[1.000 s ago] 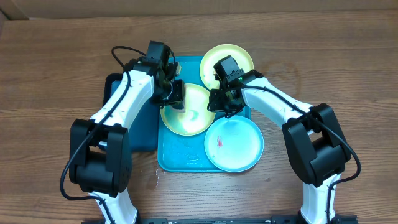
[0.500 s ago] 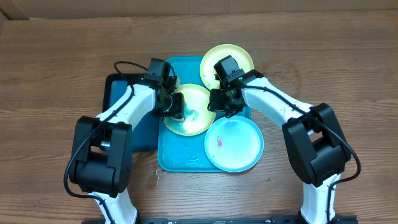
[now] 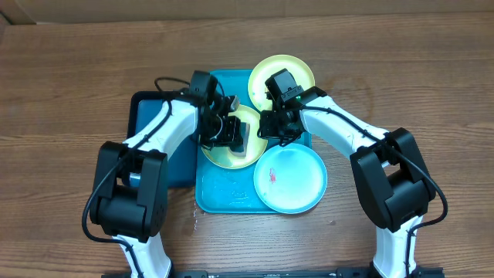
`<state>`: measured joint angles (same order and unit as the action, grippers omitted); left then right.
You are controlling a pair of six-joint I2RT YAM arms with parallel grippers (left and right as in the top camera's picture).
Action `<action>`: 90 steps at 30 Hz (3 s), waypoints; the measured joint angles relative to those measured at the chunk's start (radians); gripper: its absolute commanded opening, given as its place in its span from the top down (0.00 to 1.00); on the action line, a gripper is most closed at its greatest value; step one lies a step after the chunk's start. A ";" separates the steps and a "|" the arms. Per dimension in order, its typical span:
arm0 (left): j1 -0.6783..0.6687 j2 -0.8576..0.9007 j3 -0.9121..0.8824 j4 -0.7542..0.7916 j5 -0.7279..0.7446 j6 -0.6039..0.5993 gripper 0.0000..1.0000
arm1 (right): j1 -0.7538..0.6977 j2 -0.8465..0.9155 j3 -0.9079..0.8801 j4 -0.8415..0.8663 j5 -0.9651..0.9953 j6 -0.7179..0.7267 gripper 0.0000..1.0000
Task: Clean dirty plates on tray and stack at the side
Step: 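Scrub the yellow plate surface with the sponge in the left gripper, then carry the sponge back to the black tray with the left gripper, then lift the scrubbed yellow plate with the right gripper and tilt it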
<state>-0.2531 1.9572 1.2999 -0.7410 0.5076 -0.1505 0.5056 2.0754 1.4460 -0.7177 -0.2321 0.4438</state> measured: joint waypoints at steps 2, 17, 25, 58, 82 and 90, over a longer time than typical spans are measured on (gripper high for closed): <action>-0.001 0.000 0.039 -0.013 -0.024 0.008 0.96 | 0.000 0.000 0.000 0.000 0.000 0.001 0.92; -0.007 0.000 -0.029 0.080 -0.314 -0.027 0.95 | 0.000 0.000 0.000 -0.001 0.000 0.000 0.91; -0.015 -0.012 -0.068 0.137 -0.252 -0.034 0.96 | 0.000 0.000 0.000 -0.003 0.002 0.001 0.91; 0.201 -0.451 0.079 -0.475 -0.314 0.004 0.96 | 0.000 0.000 0.000 -0.008 -0.001 0.008 0.96; 0.201 -0.814 0.069 -0.531 -0.389 -0.008 0.96 | -0.038 -0.065 0.174 -0.321 -0.033 0.041 0.96; 0.201 -0.814 0.069 -0.554 -0.463 -0.056 0.96 | 0.006 -0.098 0.235 -0.252 -0.029 0.110 0.96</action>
<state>-0.0525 1.1435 1.3693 -1.2949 0.0444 -0.2066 0.5121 1.9774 1.6814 -0.9699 -0.2615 0.5537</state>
